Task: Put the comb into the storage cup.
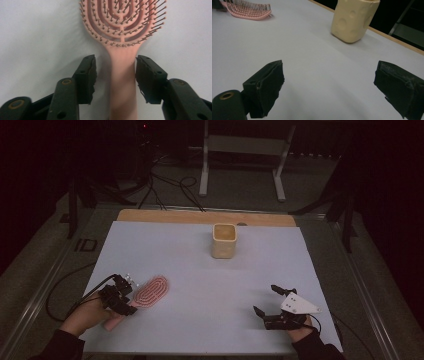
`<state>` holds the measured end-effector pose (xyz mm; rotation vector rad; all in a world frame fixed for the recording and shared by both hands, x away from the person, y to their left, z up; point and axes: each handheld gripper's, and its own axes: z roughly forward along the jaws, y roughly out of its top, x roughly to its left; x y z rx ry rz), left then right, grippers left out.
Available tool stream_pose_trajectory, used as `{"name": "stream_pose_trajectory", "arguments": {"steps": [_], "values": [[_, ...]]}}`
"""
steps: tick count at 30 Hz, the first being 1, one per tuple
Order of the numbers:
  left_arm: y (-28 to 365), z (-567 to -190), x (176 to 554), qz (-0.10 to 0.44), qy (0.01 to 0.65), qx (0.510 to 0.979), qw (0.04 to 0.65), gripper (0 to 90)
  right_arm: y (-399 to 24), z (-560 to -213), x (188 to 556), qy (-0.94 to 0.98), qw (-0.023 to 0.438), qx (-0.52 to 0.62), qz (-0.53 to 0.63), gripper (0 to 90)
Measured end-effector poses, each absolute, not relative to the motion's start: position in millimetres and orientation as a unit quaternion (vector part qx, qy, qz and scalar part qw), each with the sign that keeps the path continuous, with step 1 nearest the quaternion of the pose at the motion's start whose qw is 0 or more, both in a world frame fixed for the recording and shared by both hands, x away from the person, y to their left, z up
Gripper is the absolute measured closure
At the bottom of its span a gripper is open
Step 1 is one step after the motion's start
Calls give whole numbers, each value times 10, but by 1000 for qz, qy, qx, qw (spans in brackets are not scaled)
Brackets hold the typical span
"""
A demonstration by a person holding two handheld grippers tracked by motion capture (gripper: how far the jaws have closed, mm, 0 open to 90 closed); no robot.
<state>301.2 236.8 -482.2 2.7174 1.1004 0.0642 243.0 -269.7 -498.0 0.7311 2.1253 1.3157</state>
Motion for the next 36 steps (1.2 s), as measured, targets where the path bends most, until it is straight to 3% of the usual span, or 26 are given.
{"name": "stream_pose_trajectory", "arguments": {"steps": [19, 36], "values": [[2310, -4857, 3067, 3, 368, 925, 94, 689, -2699, -4980, 2434, 786, 264, 270, 489, 86], [2354, -4838, 3067, 0, 373, 921, 114, 703, -2700, -4981, 2438, 786, 264, 272, 488, 85]]}}
